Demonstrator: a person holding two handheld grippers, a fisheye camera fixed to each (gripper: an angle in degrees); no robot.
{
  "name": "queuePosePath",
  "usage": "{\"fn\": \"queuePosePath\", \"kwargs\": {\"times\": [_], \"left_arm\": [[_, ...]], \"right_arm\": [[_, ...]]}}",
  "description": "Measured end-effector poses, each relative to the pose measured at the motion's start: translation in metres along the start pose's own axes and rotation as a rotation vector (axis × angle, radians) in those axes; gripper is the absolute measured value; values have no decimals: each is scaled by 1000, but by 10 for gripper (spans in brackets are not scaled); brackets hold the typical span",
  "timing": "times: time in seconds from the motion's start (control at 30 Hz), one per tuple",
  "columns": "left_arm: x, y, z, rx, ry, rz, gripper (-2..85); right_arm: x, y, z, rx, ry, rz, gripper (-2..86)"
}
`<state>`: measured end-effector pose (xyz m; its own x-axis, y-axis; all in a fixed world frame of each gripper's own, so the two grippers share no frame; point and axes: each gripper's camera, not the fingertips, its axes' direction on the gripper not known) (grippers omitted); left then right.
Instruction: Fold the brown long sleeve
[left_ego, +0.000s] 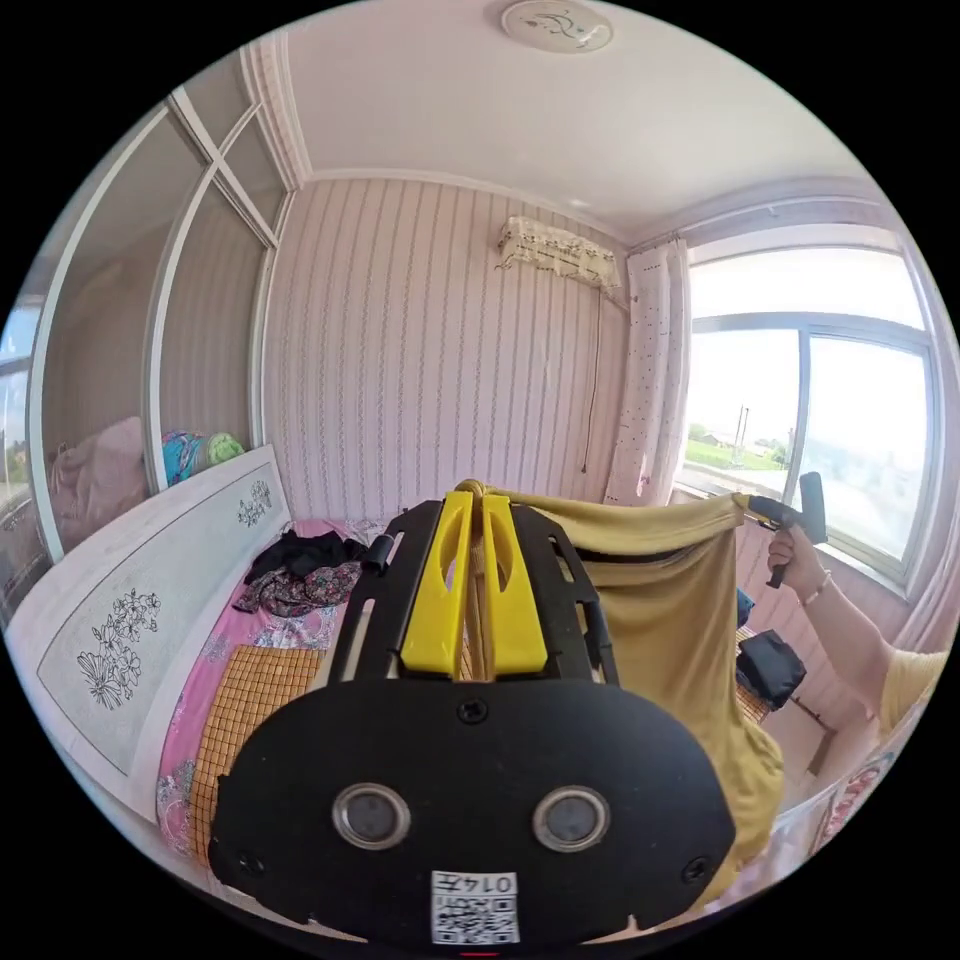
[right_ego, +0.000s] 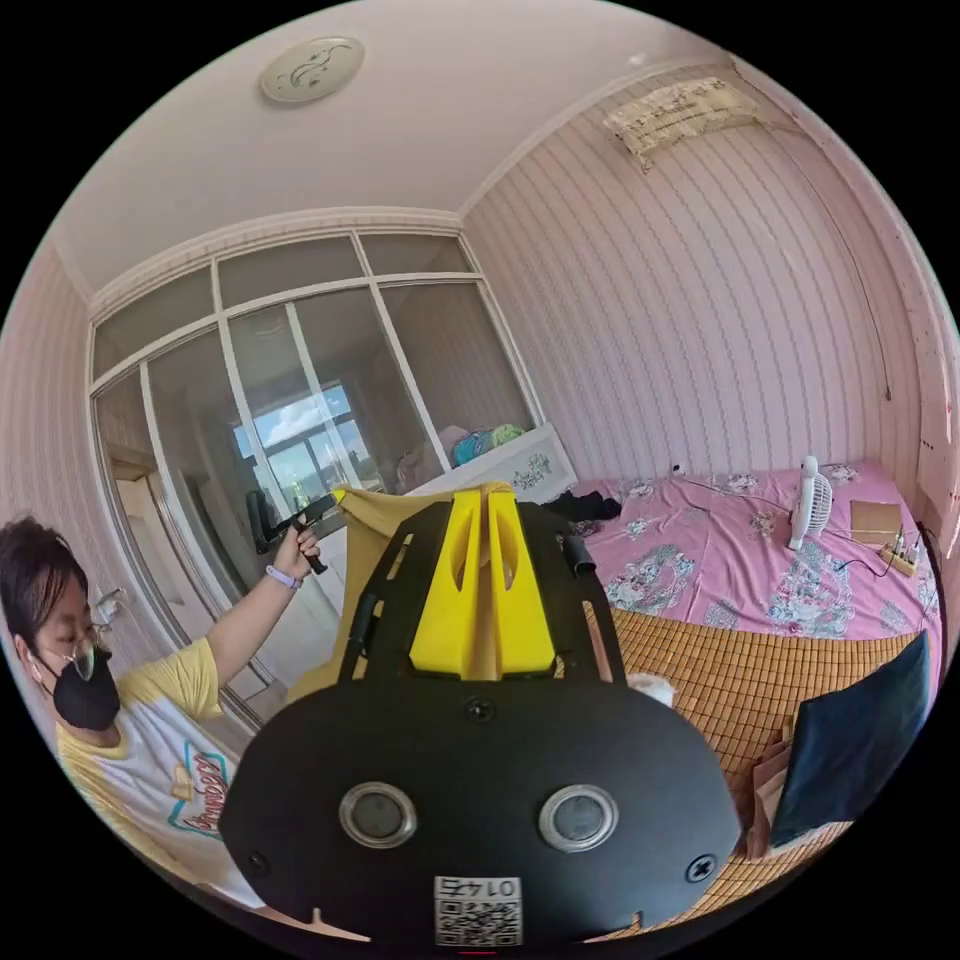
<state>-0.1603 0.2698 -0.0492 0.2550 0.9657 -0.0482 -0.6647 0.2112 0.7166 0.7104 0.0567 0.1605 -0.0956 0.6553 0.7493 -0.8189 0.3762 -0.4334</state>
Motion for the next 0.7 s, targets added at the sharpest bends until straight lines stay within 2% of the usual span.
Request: {"fn": "queuePosePath", "kwargs": {"times": [0.1,0.17,0.27,0.37,0.53,0.7], "left_arm": [[12,-48,-6,146,-67,84,-9],[17,-68,-14,241,-70,96,-9],[15,-74,-8,315,-51,125,-9],[-6,-46,24,290,10,91,-9],[-49,51,104,2,102,-26,-8],[-65,226,196,-559,140,-108,-5]], "right_arm": [[0,-50,7,141,28,-30,4],[-22,-83,0,275,-6,-162,4],[-38,-93,8,306,34,-309,5],[-15,-68,36,213,42,-345,5],[57,27,93,-15,73,-244,5],[135,177,157,-357,93,15,7]]}}
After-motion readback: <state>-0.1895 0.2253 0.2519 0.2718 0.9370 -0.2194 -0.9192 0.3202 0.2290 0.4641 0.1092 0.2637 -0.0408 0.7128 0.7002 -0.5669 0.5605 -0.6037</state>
